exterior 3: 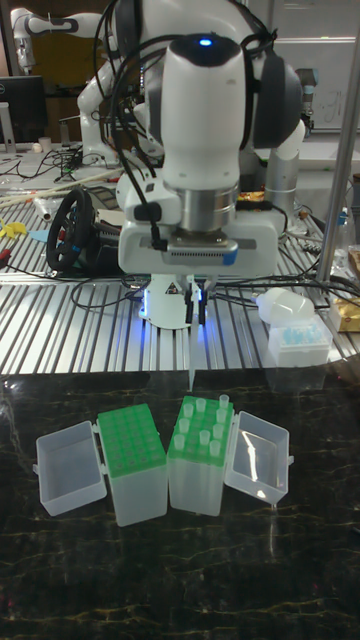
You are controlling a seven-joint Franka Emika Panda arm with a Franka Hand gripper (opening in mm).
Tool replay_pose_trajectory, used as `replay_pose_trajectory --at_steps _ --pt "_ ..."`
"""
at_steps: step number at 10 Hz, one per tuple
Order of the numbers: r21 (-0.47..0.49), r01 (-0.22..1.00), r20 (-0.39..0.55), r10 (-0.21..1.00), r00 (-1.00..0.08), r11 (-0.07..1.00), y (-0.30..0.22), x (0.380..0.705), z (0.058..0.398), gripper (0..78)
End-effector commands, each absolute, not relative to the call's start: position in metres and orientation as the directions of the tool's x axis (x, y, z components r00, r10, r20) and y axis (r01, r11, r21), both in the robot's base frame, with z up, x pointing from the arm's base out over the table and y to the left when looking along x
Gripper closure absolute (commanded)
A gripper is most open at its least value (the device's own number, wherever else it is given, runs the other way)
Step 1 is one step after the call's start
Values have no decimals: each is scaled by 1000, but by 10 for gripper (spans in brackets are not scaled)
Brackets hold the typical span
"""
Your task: Transfer all large pipette tips from one holder to another
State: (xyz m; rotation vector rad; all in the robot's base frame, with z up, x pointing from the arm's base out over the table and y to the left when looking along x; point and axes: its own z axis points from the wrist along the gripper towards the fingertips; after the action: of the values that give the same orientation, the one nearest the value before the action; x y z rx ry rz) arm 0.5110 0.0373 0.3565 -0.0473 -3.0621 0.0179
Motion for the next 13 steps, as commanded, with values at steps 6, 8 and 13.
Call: replay_pose_trajectory --at_steps 6,8,13 --pt "-56 -50 90 -45 -995 997 5 534 373 763" --pt "-53 -73 91 -68 -994 996 -8 542 370 763" --pt "-52 -35 103 -29 -994 998 -19 539 375 763"
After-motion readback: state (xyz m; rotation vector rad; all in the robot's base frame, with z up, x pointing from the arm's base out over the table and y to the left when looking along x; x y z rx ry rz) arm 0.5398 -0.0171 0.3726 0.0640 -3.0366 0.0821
